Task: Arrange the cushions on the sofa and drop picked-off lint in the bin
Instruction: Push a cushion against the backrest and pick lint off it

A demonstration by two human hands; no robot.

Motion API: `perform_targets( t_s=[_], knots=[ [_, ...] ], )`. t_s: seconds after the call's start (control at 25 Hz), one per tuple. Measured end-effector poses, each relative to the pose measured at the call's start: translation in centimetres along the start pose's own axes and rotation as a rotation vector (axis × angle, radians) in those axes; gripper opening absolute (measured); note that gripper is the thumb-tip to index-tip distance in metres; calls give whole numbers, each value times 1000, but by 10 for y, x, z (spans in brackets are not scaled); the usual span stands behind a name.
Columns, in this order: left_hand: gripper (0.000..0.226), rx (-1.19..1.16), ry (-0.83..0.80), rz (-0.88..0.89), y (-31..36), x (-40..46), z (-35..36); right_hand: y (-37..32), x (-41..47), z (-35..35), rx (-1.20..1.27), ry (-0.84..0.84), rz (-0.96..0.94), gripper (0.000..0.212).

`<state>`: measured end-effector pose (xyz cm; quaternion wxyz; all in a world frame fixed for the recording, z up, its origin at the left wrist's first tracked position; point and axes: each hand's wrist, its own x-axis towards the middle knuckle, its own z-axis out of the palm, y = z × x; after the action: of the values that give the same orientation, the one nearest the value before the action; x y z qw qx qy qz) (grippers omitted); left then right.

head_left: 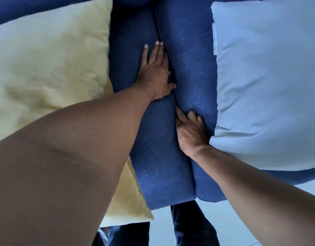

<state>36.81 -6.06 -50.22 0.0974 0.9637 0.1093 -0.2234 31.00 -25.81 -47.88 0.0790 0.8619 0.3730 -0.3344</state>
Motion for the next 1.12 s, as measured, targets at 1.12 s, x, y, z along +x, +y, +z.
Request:
perform_targets(
  t_s=[1.12],
  knots=[
    [48,126,144,37,16,20,21,25,8,36,73,426,-113,23]
  ],
)
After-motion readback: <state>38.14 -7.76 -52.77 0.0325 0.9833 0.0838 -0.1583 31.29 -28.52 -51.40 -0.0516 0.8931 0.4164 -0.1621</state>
